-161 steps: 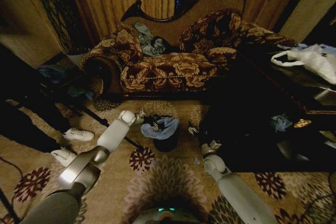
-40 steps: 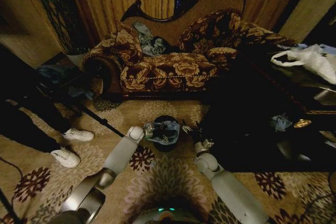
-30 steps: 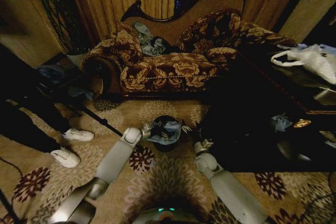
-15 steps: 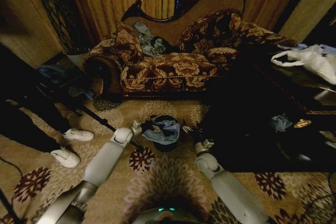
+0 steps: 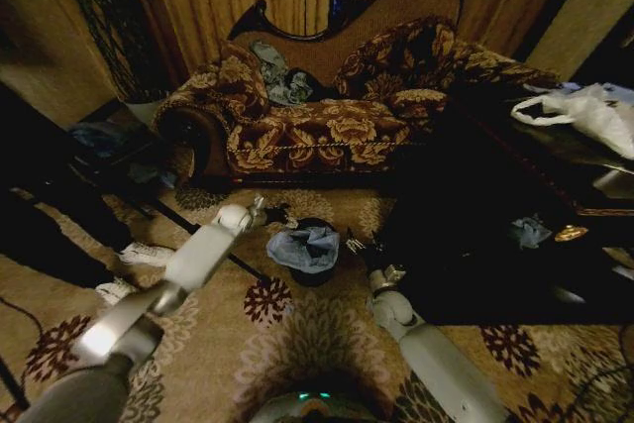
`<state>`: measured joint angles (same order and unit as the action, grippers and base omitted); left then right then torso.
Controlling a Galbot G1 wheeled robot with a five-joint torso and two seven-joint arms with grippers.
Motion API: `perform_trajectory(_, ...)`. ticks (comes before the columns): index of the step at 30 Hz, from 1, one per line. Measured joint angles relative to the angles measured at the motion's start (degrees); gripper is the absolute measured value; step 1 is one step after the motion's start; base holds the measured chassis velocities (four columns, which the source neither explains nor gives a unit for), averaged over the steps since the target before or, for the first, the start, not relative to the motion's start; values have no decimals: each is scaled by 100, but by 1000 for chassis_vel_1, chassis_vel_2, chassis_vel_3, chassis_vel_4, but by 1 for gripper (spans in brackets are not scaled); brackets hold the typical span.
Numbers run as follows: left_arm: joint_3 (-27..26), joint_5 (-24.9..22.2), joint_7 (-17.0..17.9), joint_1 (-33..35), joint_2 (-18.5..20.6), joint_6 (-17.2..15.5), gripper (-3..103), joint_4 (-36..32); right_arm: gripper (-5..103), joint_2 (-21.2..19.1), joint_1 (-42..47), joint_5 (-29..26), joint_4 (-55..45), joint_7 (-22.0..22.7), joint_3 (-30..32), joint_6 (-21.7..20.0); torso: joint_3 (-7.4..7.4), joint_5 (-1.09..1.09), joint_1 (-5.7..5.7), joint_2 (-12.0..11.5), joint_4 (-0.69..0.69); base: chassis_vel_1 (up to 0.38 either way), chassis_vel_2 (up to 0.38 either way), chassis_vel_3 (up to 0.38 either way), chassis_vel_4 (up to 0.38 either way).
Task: Place a garbage bag over the trash bin.
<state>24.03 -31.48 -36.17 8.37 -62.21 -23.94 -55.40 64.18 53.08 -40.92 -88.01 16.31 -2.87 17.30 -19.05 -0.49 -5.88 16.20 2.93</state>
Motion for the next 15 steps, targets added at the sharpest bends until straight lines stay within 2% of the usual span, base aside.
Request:
perform_trajectory(3, 319, -67, -123, -200, -44, -123, 100, 131, 100, 19, 7, 21, 16, 2, 19, 21, 0, 1, 0, 0, -1, 0, 0, 0, 0)
perform_trajectory(6, 844, -56, -389, -468, -140, -208, 100, 363, 100, 45, 52, 64, 16, 28, 68, 86, 0, 1, 0, 0, -2, 0, 0, 0, 0)
perform_trajectory(10, 964, 40, -501, -533, -252, -136, 100, 548, 100, 33, 113, 86, -30, 37, 109, 123, 0, 1, 0, 0, -3, 0, 0, 0, 0)
perform_trajectory(12, 974, 219, -651, -547, -400, 42, 100, 710, 100, -8, 194, 94, -72, 38, 153, 158, 0, 0, 1, 0, -2, 0, 0, 0, 0)
perform_trajectory(15, 971, 303, -740, -548, -479, 108, 100, 764, 100, -47, 245, 104, -91, 39, 179, 191, 0, 1, 0, 0, 0, 0, 0, 0, 0)
